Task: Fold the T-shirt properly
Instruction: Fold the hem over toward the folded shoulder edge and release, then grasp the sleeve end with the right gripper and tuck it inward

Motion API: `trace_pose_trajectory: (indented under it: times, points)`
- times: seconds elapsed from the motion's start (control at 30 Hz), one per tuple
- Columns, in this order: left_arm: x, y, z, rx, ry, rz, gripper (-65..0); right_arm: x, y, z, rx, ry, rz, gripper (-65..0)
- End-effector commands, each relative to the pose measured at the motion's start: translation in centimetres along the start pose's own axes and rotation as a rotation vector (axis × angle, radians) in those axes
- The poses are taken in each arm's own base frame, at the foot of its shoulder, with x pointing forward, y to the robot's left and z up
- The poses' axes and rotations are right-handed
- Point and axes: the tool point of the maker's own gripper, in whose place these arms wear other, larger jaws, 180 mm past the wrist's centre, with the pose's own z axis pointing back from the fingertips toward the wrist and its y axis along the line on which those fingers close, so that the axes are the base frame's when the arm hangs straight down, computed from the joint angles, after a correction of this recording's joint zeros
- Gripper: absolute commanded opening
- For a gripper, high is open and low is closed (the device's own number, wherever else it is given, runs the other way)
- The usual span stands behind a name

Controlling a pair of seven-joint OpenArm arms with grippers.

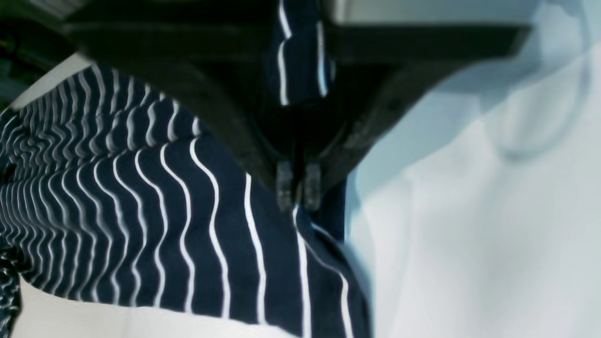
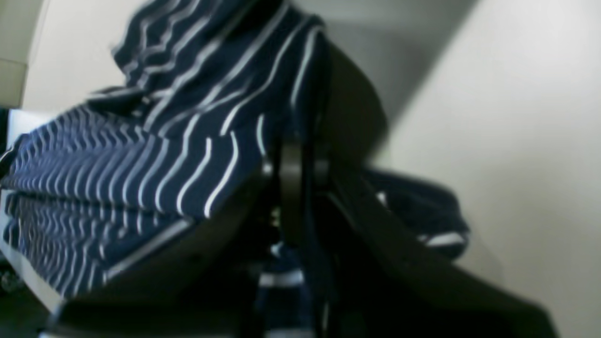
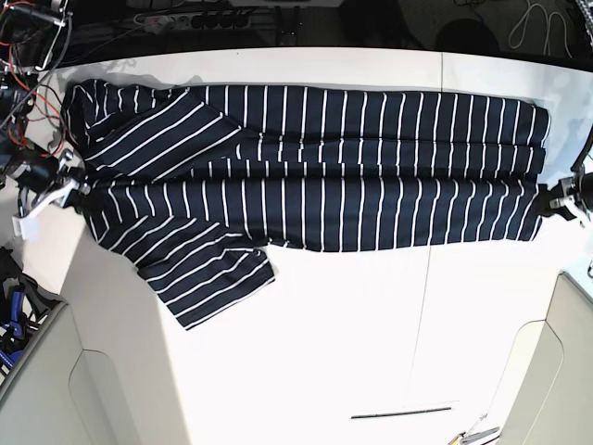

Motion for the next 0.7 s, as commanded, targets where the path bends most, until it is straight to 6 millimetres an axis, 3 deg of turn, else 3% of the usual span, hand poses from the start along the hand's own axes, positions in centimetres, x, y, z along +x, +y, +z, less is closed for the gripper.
trace_pose_trajectory:
  times: [0.0, 0.17, 0.2, 0.27, 0.33, 0.43, 0.57, 0.67]
  points:
    - [1.9, 0.3, 1.4, 0.010, -0.047, -0.028, -65.0, 1.8, -0.4, 0.9, -0.012, -0.055, 0.023, -65.0]
    - [0.2, 1.1, 1.0, 0.039, -0.026, -0.028, -65.0, -0.5, -2.2, 0.9, -0.103, -0.016, 0.047, -65.0]
    - [0.3, 1.2, 0.9, 0.044, -0.039, -0.031, -65.0, -0.5, -2.6, 1.0, -0.120, -0.022, 0.058, -60.3]
    - [0.7, 1.2, 0.8, 0.048, -0.064, -0.035, -65.0, 0.1, -2.9, 1.3, -0.136, -0.049, 0.062, -44.4]
    - [0.8, 1.2, 0.8, 0.046, -0.067, -0.034, -65.0, 1.3, -3.1, 1.7, -0.140, -0.097, 0.057, -35.6]
    - [0.7, 1.2, 0.8, 0.047, -0.065, -0.035, -65.0, 3.4, -3.7, 2.7, -0.157, -0.171, 0.040, -35.1]
    - [0.7, 1.2, 0.8, 0.047, -0.066, -0.034, -65.0, 7.8, -4.1, 4.2, -0.170, -0.323, 0.032, -35.1]
    - [0.7, 1.2, 0.8, 0.046, -0.067, -0.034, -65.0, 10.3, -3.8, 4.3, -0.180, -0.373, 0.060, -35.0]
